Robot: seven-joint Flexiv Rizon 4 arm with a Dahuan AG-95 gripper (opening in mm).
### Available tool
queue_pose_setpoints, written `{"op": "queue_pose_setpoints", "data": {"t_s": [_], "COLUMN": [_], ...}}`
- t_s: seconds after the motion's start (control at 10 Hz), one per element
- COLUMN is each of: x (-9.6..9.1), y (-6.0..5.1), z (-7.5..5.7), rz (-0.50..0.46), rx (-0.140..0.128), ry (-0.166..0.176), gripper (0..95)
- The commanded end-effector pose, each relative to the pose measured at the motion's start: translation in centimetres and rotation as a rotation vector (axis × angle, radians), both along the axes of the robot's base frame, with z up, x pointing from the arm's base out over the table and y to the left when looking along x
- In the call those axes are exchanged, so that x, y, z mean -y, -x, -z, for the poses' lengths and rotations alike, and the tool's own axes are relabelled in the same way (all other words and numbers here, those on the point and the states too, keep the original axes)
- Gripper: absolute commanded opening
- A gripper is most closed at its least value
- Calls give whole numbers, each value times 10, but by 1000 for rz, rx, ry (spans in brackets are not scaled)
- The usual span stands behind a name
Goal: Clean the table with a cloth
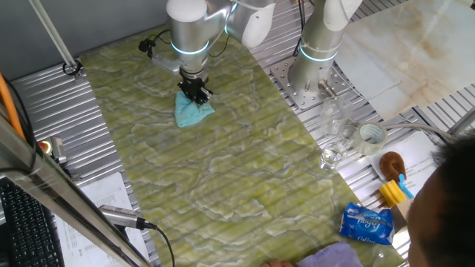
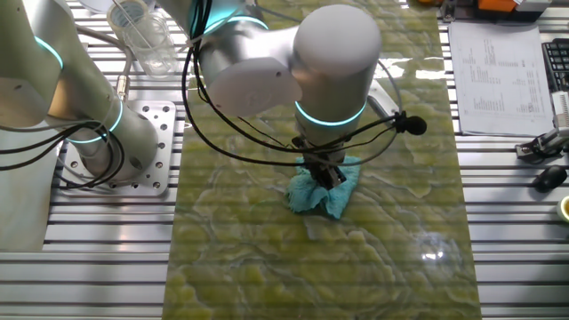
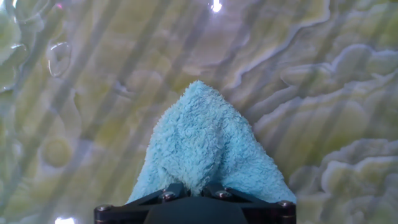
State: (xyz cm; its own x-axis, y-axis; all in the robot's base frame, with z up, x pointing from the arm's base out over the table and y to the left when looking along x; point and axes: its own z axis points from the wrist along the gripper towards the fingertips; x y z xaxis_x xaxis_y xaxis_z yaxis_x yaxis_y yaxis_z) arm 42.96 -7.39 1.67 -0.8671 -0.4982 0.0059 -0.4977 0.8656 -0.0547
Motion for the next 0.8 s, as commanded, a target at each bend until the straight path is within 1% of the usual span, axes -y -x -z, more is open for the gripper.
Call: {"op": "queue_pose_setpoints", "data": {"t_s": [0.1, 0.4, 0.7, 0.8], "x": [-2, -11, -24, -33], "y": [-1, -3, -3, -2], "z": [-4, -3, -6, -5], "rz": [1, 19, 32, 43], "rx": [-1, 0, -11, -10], "ry": [2, -3, -1, 0], "gripper": [0, 0, 0, 0]}}
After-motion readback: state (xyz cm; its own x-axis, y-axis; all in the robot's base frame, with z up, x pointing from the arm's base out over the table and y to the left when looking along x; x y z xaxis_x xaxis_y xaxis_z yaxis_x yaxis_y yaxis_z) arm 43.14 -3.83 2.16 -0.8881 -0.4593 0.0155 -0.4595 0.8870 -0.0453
